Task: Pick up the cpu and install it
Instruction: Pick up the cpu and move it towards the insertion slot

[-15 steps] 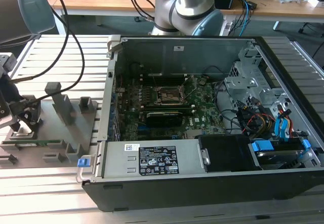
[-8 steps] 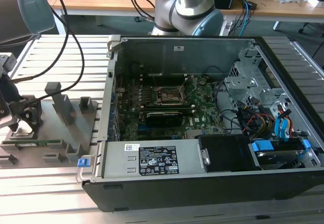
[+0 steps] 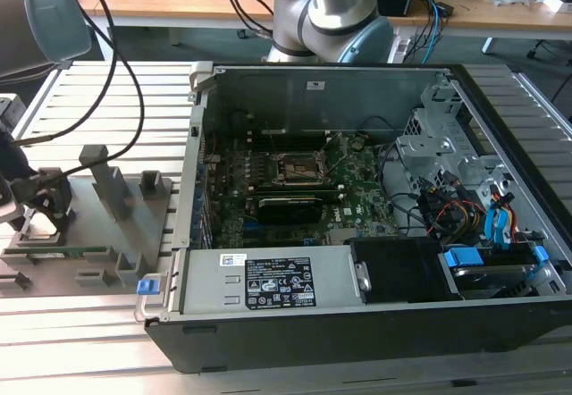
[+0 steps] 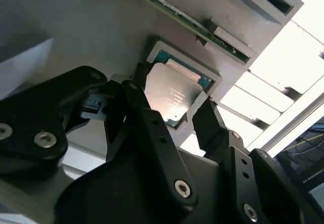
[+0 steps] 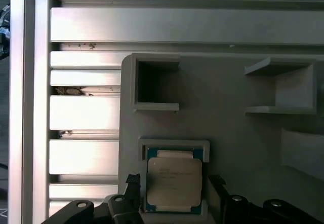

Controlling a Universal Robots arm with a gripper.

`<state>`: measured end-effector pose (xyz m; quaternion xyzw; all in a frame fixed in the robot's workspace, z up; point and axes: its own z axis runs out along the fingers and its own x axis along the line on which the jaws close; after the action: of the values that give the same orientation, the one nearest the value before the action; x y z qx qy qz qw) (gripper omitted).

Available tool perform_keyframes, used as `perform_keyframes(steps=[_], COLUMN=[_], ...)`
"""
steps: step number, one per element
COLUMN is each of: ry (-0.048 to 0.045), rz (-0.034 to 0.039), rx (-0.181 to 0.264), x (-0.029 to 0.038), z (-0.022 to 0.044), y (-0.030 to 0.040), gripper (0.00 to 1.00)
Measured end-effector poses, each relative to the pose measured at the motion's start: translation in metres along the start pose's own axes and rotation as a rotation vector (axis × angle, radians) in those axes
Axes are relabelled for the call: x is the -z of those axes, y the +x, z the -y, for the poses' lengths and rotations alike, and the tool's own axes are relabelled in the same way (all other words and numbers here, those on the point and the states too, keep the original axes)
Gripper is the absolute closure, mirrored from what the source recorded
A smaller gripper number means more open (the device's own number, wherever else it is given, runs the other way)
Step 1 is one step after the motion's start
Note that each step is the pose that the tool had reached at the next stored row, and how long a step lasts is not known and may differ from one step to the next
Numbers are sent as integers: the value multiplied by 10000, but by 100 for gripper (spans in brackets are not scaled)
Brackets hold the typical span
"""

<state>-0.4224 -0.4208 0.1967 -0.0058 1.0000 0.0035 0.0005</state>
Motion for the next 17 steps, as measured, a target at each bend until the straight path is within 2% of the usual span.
perform_keyframes(steps=[2, 5, 7, 10, 11, 12, 17], ry=[1, 1, -43, -52, -55, -56, -67], rz=[-1, -2, -1, -1, 0, -1, 0], rx=[0, 7, 12, 12, 11, 12, 11], x=[-36, -47, -61, -61, -62, -61, -62], z=[0, 1, 0, -1, -1, -1, -2], y=[-2, -31, -32, -32, -31, -32, -32], gripper=[37, 37, 37, 37, 39, 45, 45])
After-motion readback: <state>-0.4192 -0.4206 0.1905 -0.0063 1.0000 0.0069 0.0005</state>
